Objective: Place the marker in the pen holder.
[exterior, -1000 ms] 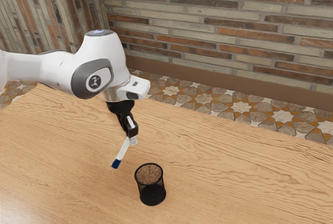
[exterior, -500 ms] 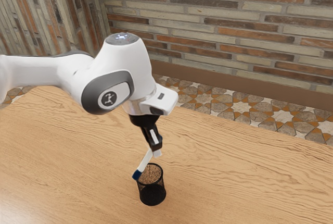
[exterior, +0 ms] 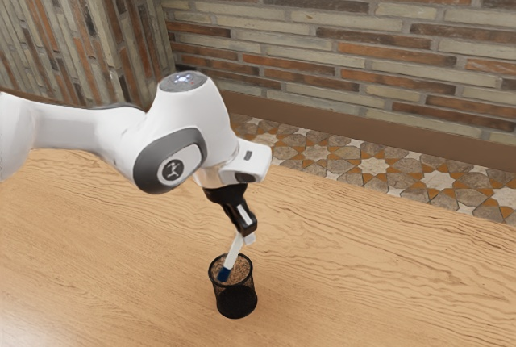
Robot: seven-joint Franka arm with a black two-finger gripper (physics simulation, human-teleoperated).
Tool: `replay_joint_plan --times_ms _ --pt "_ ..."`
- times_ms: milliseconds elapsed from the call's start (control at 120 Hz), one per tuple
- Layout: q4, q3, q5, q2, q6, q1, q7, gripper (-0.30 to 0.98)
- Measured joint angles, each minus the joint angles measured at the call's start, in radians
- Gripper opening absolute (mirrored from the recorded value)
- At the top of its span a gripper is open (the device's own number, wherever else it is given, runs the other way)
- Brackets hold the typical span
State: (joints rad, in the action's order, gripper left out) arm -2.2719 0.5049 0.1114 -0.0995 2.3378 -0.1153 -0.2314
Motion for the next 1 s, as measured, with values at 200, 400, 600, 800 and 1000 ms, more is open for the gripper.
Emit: replay_joint_plan --times_ms 200,400,600,800,1000 --pt "-0.058 0.002 0.044 0.013 0.081 -0.008 0.034 -0.08" --pt "-0.095 0.009 0.087 0.004 0.134 -0.015 0.063 -0.07" --pt "-0.138 0.01 0.116 -0.014 0.149 -0.031 0.065 0.15" --pt "-0.141 0.016 0.134 -0.098 0.14 -0.028 0.044 0.47" --pt "0.03 0.009 0.032 -0.117 -0.046 -0.052 0.02 0.6"
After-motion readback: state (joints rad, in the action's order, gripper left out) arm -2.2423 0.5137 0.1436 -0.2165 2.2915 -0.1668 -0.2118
